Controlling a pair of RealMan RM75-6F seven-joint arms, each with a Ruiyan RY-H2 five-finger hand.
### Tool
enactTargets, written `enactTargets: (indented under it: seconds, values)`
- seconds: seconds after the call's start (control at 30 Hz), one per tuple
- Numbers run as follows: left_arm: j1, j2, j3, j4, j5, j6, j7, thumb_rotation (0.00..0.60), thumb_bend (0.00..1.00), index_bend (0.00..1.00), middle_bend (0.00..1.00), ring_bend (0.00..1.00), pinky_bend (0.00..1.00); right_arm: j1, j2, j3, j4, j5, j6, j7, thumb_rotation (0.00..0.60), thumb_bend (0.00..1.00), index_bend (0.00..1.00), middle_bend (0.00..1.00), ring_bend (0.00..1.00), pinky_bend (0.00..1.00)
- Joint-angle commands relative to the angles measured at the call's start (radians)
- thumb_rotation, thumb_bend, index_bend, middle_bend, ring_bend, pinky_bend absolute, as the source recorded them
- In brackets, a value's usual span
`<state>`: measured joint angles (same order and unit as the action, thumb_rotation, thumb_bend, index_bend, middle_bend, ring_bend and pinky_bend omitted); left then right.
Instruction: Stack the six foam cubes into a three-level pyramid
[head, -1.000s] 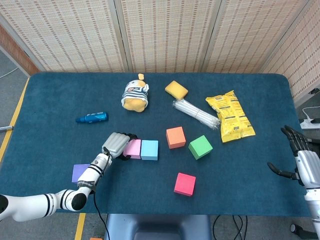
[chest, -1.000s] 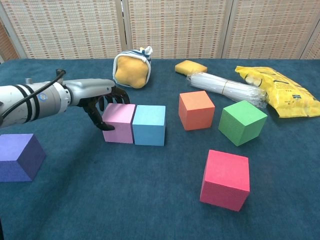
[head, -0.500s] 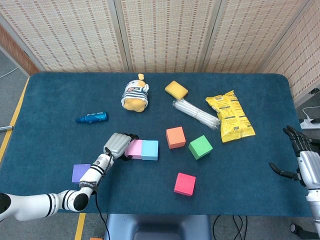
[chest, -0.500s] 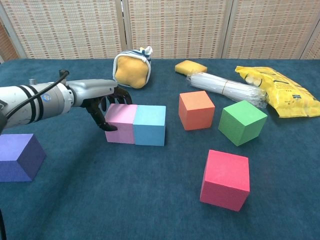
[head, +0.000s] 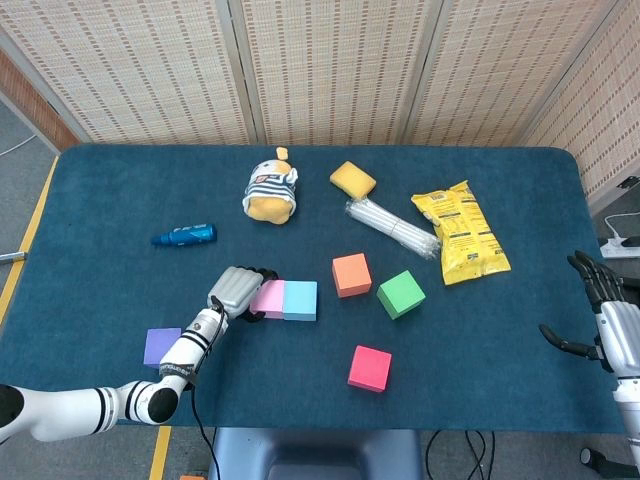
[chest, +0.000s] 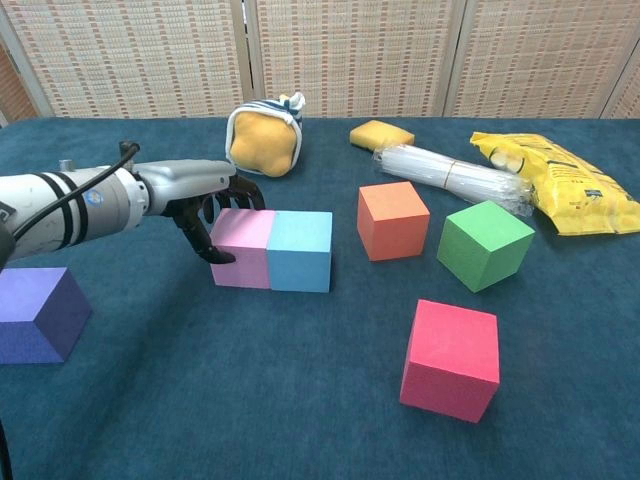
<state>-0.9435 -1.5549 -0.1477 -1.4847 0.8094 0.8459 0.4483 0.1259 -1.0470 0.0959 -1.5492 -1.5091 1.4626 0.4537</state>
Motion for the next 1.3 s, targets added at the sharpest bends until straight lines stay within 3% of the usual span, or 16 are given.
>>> enactTargets:
  seconds: [0.03, 0.63, 0.97, 1.2, 1.3]
  values:
    - [0.000, 0.001, 0.000, -0.001, 0.000, 0.003, -0.001, 0.600, 0.30, 0.35, 0.36, 0.36, 0.34, 0.000, 0.001, 0.000, -0.001, 0.000, 0.000, -0.001, 0.600, 0.31, 0.00, 0.12, 0.04, 0.07]
    - [-0.012, 0.002, 0.010, -0.004, -0.033, -0.010, 0.008, 0.600, 0.30, 0.29, 0.32, 0.32, 0.33, -0.005, 0.003, -0.002, -0.003, 0.000, 0.000, -0.002, 0.600, 0.31, 0.00, 0.12, 0.04, 0.06]
    - [-0.019, 0.027, 0.023, -0.048, -0.050, -0.007, 0.031, 0.600, 0.30, 0.06, 0.12, 0.13, 0.31, -0.002, 0.004, -0.001, -0.003, -0.006, 0.001, 0.001, 0.600, 0.31, 0.00, 0.12, 0.04, 0.06]
    - [-0.023, 0.049, 0.030, -0.080, -0.063, -0.004, 0.045, 0.600, 0.31, 0.00, 0.02, 0.02, 0.26, 0.004, 0.007, 0.000, -0.004, -0.008, -0.007, -0.001, 0.600, 0.31, 0.00, 0.12, 0.04, 0.06]
    - [0.012, 0.125, 0.025, -0.167, -0.014, 0.068, 0.029, 0.600, 0.31, 0.00, 0.00, 0.00, 0.23, 0.054, 0.032, 0.008, -0.019, -0.044, -0.054, -0.030, 0.600, 0.31, 0.00, 0.12, 0.04, 0.06]
